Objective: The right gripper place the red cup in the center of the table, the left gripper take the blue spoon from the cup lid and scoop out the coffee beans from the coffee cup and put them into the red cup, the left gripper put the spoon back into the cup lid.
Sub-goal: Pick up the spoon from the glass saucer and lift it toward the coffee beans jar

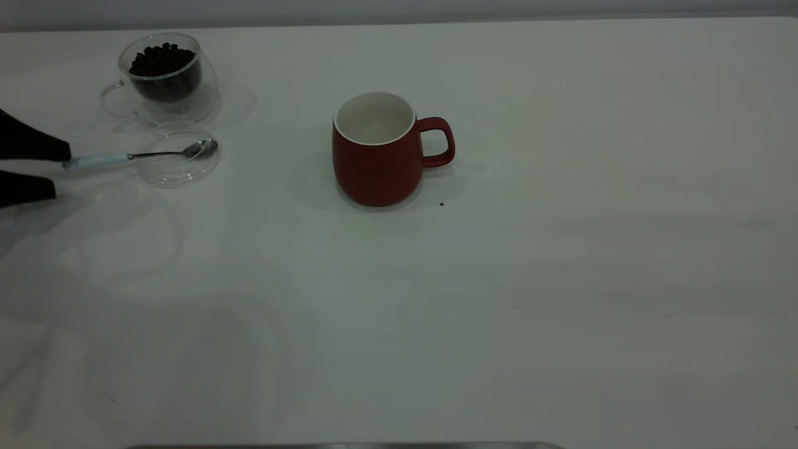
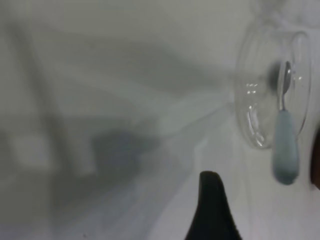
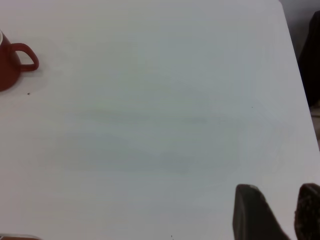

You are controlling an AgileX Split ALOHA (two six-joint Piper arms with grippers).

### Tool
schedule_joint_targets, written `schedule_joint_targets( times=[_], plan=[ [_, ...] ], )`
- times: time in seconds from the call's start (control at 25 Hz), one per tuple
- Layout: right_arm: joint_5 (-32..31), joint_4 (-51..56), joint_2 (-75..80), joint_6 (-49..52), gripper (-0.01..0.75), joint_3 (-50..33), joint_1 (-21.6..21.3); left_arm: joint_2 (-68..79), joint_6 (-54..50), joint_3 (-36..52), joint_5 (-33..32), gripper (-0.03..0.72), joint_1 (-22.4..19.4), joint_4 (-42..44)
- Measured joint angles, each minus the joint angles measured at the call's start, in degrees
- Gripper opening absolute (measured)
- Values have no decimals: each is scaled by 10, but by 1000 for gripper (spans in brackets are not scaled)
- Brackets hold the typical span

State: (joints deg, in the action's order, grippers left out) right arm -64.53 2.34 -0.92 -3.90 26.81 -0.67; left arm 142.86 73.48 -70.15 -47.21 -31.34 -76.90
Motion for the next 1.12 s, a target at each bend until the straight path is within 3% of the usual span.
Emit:
schedule_joint_targets(
  times=[0.52, 0.84, 1.12],
  plan=[
    [0, 0, 0, 0, 243, 0, 0, 23, 34, -1, -33, 590, 0, -46],
    [0, 0, 0, 0, 243, 0, 0, 25, 34, -1, -33, 473, 0, -54],
    [0, 0, 0, 0, 243, 0, 0, 25, 34, -1, -34, 448, 0, -59]
  ],
)
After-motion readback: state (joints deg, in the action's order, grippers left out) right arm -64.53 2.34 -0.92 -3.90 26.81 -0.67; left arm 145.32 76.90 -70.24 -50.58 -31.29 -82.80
